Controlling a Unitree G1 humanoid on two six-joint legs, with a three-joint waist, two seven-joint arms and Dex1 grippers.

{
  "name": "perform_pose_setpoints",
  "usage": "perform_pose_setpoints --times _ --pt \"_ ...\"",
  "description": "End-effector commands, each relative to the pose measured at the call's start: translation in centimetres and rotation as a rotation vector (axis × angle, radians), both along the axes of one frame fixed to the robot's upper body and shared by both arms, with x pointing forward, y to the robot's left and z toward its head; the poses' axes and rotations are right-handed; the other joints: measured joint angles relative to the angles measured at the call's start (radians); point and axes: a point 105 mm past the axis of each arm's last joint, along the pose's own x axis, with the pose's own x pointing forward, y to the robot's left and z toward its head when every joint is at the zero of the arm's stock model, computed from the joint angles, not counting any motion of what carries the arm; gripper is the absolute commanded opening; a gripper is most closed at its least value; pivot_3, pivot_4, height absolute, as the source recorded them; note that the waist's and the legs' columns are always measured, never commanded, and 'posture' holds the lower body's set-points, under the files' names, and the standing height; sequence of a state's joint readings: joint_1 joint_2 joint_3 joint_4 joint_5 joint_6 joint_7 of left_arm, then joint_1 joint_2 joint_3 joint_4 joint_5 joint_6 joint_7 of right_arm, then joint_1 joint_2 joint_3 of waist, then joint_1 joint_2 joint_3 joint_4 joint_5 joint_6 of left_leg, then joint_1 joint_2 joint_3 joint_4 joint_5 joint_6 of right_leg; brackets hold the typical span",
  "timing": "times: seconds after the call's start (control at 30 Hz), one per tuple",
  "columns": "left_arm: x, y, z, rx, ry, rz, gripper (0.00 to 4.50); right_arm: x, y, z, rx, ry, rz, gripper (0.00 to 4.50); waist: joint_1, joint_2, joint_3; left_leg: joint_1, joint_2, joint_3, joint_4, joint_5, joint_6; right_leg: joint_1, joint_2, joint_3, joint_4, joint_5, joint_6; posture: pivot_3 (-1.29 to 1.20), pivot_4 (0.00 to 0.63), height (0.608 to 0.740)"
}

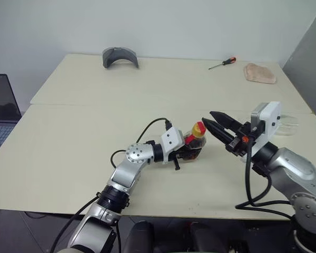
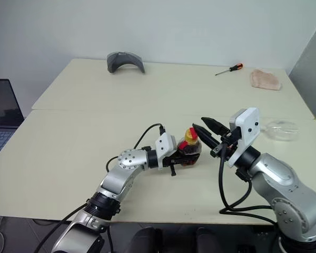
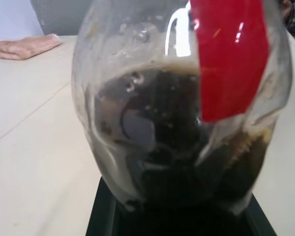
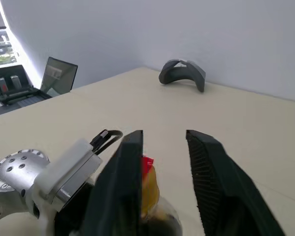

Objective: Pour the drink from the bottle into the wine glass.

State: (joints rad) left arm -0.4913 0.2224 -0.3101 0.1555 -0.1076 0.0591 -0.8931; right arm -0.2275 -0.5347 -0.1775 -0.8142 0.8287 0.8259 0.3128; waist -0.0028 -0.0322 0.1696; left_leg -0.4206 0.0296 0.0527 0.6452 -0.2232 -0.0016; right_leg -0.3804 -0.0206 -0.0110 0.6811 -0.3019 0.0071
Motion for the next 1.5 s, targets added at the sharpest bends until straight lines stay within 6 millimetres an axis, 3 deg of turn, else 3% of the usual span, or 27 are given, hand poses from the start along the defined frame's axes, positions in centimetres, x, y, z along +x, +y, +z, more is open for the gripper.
perform_pose_setpoints --times 0.03,0.1,0.37,0.77,0.87,1.03,1.33,1.5 --pt "0.1 -0.4 1.4 -0.018 -0.075 -0.012 0.81 -1.0 0.3 0.3 -0.036 0.003 0.071 2.87 0.000 0.000 0.000 0.000 0.000 0.000 0.000 0.000 0.000 0.000 0.000 0.000 0.000 0.000 0.000 0.00 0.150 0.740" --pt "0.2 -0.4 1.4 -0.015 -0.078 -0.013 0.81 -1.2 0.6 -0.1 -0.063 0.013 0.085 3.55 0.000 0.000 0.000 0.000 0.000 0.000 0.000 0.000 0.000 0.000 0.000 0.000 0.000 0.000 0.000 0.00 0.150 0.740" --pt "0.0 -0.5 1.2 -0.010 -0.083 -0.019 0.81 -0.5 1.5 -1.3 -0.099 0.020 0.064 3.60 0.000 0.000 0.000 0.000 0.000 0.000 0.000 0.000 0.000 0.000 0.000 0.000 0.000 0.000 0.001 0.00 0.150 0.740" --pt "0.0 -0.5 1.1 -0.006 -0.080 -0.017 0.81 0.5 1.7 -0.9 -0.056 -0.028 0.032 3.60 0.000 0.000 0.000 0.000 0.000 0.000 0.000 0.000 0.000 0.000 0.000 0.000 0.000 -0.001 0.001 0.00 0.150 0.740" --pt "-0.1 -0.5 1.1 -0.006 -0.078 -0.020 0.81 0.6 1.6 -1.3 -0.071 -0.026 0.034 3.02 0.000 0.000 0.000 0.000 0.000 0.000 0.000 0.000 0.000 0.000 0.000 0.000 0.000 0.000 0.001 0.00 0.150 0.740" --pt "-0.1 -0.5 1.2 -0.007 -0.079 -0.020 0.81 0.6 1.5 -1.9 -0.103 -0.029 0.038 1.28 0.000 0.000 0.000 0.000 0.000 0.000 0.000 0.000 0.000 0.000 0.000 0.000 0.000 0.000 0.000 0.00 0.150 0.740" --pt "-0.1 -0.6 1.2 -0.009 -0.079 -0.021 0.79 0.8 1.4 -2.0 -0.115 -0.042 0.049 1.21 0.000 0.000 0.000 0.000 0.000 0.000 0.000 0.000 0.000 0.000 0.000 0.000 0.000 0.000 0.001 0.00 0.150 0.740" --pt "-0.5 -0.9 1.6 -0.014 -0.079 -0.055 0.79 2.2 0.4 -2.2 -0.179 -0.045 0.161 1.21 0.000 0.000 0.000 0.000 0.000 0.000 0.000 0.000 0.000 0.000 0.000 0.000 0.000 0.000 0.000 0.00 0.150 0.740"
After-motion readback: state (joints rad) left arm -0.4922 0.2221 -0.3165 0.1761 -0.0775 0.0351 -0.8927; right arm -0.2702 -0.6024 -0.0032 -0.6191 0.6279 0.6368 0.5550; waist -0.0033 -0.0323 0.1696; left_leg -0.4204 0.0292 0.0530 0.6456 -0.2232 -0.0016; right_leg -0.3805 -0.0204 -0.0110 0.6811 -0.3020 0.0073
